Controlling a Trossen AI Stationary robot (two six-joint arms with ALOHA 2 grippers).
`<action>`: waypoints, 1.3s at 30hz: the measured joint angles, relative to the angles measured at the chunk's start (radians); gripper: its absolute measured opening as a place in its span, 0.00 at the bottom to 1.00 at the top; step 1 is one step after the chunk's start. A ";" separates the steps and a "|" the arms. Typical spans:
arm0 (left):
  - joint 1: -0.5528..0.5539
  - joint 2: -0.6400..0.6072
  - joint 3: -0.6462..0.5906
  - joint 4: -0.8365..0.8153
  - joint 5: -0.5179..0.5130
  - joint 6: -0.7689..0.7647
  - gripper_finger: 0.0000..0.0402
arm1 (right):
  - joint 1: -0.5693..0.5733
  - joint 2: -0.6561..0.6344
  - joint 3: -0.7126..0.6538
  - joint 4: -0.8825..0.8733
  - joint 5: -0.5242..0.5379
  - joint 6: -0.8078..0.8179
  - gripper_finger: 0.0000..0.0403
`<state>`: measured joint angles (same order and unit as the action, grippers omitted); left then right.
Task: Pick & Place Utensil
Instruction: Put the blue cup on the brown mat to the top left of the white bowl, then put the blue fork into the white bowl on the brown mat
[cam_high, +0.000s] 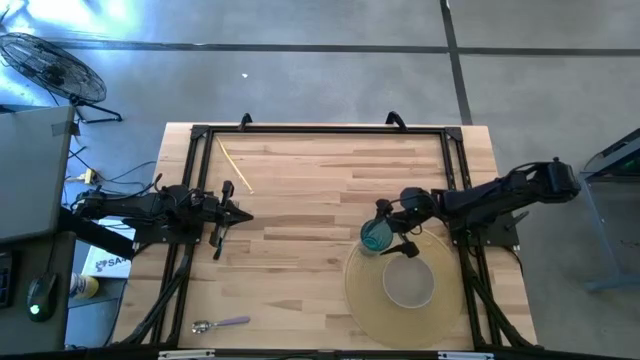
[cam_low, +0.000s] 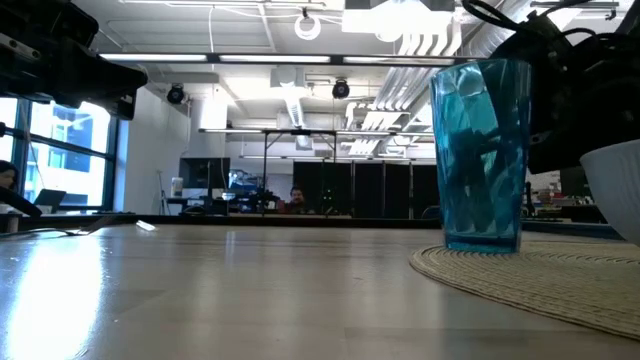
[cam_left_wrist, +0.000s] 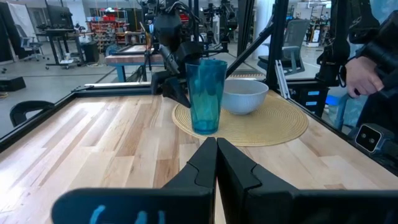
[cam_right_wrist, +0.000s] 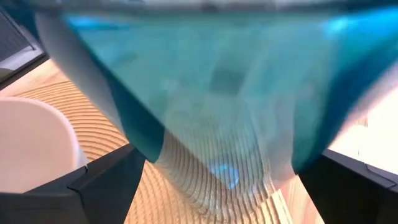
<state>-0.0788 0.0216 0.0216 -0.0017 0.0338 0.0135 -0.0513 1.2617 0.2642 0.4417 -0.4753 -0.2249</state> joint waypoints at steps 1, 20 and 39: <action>0.000 0.000 0.000 0.000 0.000 0.000 0.00 | 0.000 -0.014 0.000 -0.018 0.001 0.002 0.98; 0.000 0.000 0.000 0.000 0.000 0.000 0.00 | 0.000 -0.262 0.000 -0.286 0.083 0.140 0.98; 0.000 0.000 0.000 0.000 0.000 0.000 0.00 | 0.054 -0.385 0.009 -0.632 0.192 0.549 0.94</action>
<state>-0.0788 0.0219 0.0214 -0.0017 0.0340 0.0135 0.0029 0.8768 0.2731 -0.1906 -0.2831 0.3241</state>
